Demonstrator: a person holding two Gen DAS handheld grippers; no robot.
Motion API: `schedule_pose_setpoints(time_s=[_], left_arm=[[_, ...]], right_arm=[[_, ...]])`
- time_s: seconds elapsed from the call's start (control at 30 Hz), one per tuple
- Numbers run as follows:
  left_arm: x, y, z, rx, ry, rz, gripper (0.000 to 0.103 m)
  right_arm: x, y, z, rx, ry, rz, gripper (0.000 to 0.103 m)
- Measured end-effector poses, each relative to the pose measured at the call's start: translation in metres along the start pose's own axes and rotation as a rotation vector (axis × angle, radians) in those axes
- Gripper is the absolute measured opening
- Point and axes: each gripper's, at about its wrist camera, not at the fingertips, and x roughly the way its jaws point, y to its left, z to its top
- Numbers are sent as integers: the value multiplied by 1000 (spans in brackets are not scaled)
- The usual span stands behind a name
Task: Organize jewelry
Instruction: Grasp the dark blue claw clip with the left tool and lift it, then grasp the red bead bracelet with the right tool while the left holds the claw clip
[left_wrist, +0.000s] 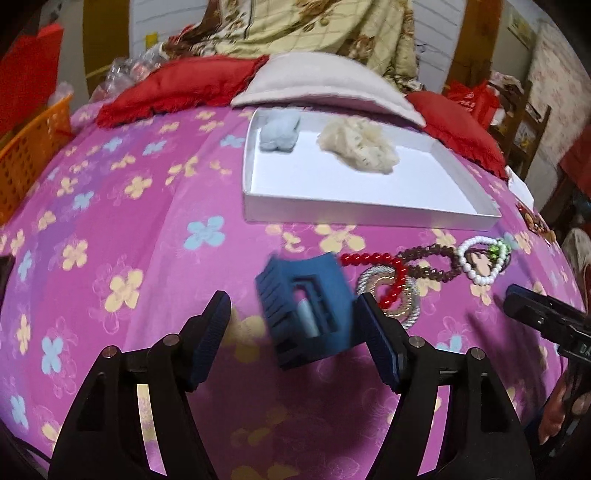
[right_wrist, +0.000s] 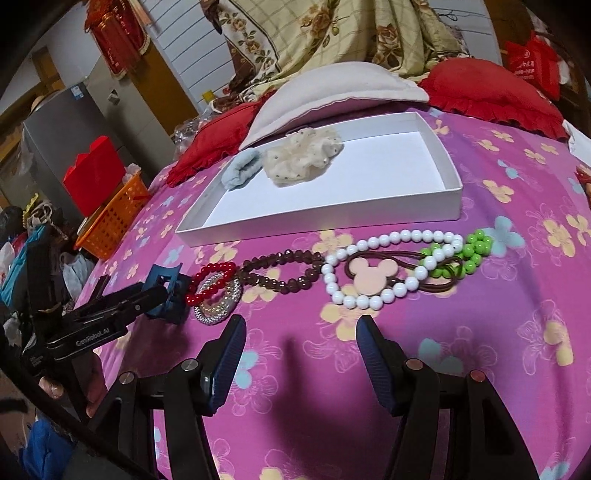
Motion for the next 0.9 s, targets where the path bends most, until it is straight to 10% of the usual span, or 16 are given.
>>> schedule_pose_setpoints(time_s=[0.37, 0.47, 0.63, 0.9], left_arm=[[19, -5, -5, 21, 69, 59, 71], [26, 4, -6, -16, 108, 78, 46], [17, 22, -3, -91, 83, 75, 45], [9, 36, -2, -119, 66, 109, 45]], right_arm=[[6, 9, 0, -10, 8, 17, 60], [8, 16, 2, -30, 12, 29, 60], [20, 40, 7, -87, 31, 82, 59], [55, 74, 29, -159, 61, 115, 39]])
